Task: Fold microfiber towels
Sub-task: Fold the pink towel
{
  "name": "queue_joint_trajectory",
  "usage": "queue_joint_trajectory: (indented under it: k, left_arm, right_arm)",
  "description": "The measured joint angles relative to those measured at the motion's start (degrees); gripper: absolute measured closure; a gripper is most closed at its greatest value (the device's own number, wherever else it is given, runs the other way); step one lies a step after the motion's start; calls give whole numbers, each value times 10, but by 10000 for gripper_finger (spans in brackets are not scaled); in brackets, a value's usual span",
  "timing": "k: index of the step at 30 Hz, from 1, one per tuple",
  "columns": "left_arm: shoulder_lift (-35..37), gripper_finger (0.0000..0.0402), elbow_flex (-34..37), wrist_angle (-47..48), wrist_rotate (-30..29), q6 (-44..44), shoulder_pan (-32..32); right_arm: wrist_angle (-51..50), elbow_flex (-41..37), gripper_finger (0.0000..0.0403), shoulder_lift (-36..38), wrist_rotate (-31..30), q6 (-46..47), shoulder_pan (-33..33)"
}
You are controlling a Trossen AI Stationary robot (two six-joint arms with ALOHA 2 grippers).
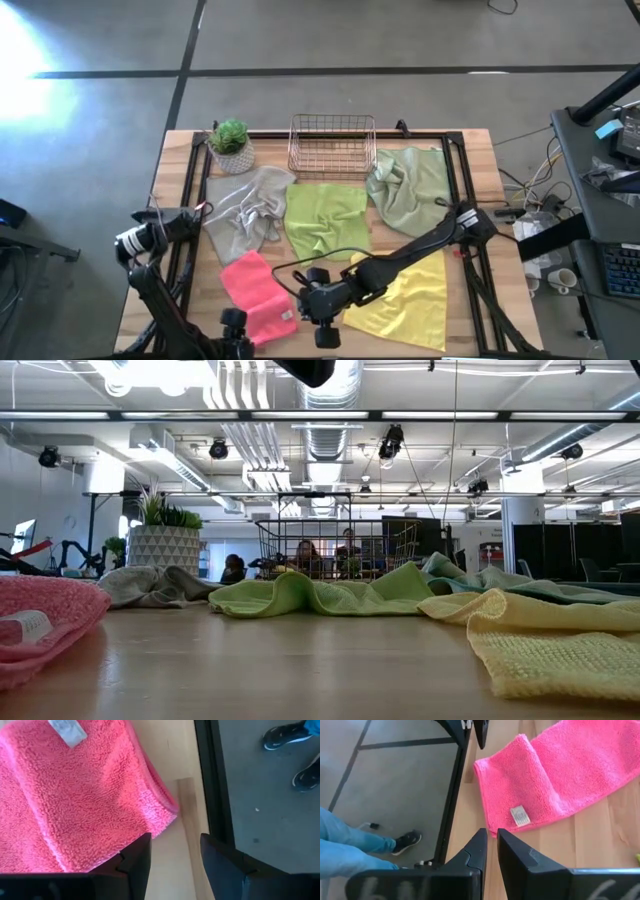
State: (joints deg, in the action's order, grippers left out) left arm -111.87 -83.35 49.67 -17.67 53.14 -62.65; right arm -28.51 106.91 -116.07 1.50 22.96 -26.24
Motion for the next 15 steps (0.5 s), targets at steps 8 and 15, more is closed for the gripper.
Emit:
queue_joint_trajectory:
  k: [8,15]
  left_arm:
    - [-31,247,0,-15,-20,-1,3]
    - [-48,247,0,-32,-24,-19,7]
  right_arm:
    - [1,4,367,0,0,0,0]
    - [1,5,367,0,0,5,0]
